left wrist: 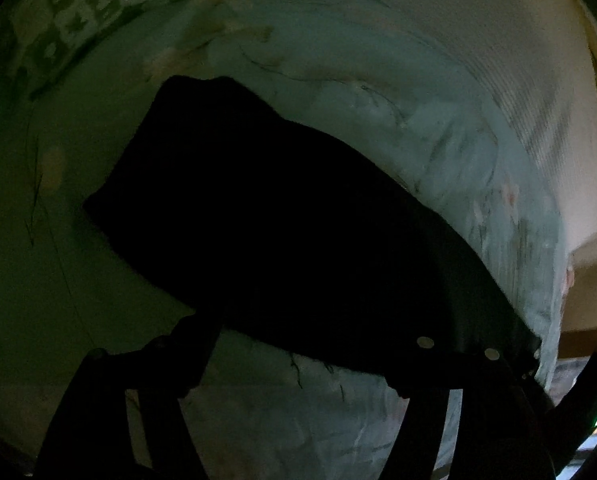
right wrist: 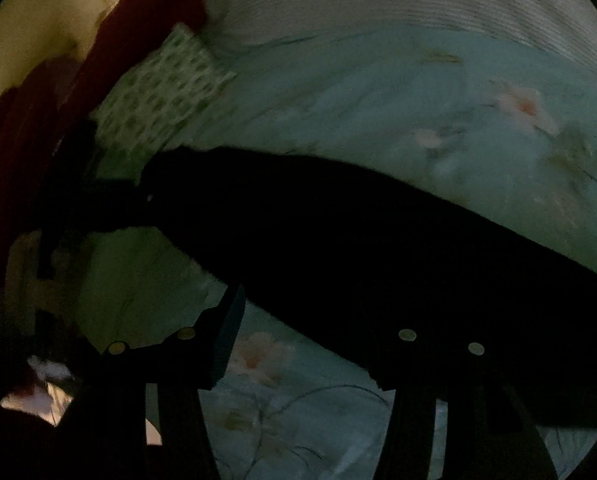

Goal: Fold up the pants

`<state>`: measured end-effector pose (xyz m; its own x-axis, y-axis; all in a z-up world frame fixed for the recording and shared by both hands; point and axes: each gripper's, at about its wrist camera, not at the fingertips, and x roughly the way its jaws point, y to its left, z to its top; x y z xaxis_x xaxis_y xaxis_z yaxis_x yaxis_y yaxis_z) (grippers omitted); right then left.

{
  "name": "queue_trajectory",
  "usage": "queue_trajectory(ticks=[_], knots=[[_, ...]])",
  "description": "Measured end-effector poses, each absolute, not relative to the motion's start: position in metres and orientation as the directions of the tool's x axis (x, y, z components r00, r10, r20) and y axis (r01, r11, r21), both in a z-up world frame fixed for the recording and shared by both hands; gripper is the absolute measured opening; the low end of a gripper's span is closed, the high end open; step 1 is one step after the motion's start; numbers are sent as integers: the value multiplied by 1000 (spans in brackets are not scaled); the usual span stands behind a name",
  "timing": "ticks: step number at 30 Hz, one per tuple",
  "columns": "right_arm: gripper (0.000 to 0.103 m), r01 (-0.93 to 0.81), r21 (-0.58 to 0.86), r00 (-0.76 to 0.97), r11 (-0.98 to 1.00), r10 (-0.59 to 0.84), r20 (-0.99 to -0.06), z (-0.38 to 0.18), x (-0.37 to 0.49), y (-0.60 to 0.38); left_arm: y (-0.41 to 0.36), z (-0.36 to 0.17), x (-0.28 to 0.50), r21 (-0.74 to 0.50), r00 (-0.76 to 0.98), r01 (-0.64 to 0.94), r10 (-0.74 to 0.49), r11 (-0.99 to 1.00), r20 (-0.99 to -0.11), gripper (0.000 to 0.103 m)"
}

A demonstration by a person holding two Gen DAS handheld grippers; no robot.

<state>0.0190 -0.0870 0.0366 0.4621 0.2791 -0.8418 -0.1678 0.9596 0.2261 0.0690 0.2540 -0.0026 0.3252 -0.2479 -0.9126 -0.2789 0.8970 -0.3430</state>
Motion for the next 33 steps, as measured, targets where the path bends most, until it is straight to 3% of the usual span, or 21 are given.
queue_trajectory(ticks=[15, 17, 19, 21, 30, 33], knots=[[55, -370, 79, 430, 926, 246, -869, 18, 58, -39, 271, -18, 92, -385, 339, -355, -266, 852, -902, 70], [55, -411, 62, 433, 910, 254, -865, 18, 62, -31, 270, -20, 95, -385, 341, -356, -265, 852, -902, 62], [55, -450, 30, 437, 893, 249, -864, 15, 68, -19, 269, -22, 98, -382, 342, -348, -264, 856, -902, 33], [55, -486, 14, 432, 874, 254, -865, 10, 74, -10, 267, -22, 100, -371, 342, -341, -254, 864, -905, 16], [54, -594, -65, 406, 802, 229, -885, -30, 105, 22, 276, -7, 98, -409, 390, -297, -282, 863, -877, 8], [28, -537, -44, 401, 843, 209, -892, -34, 121, 15, 276, -5, 98, -413, 397, -288, -285, 864, -873, 7]])
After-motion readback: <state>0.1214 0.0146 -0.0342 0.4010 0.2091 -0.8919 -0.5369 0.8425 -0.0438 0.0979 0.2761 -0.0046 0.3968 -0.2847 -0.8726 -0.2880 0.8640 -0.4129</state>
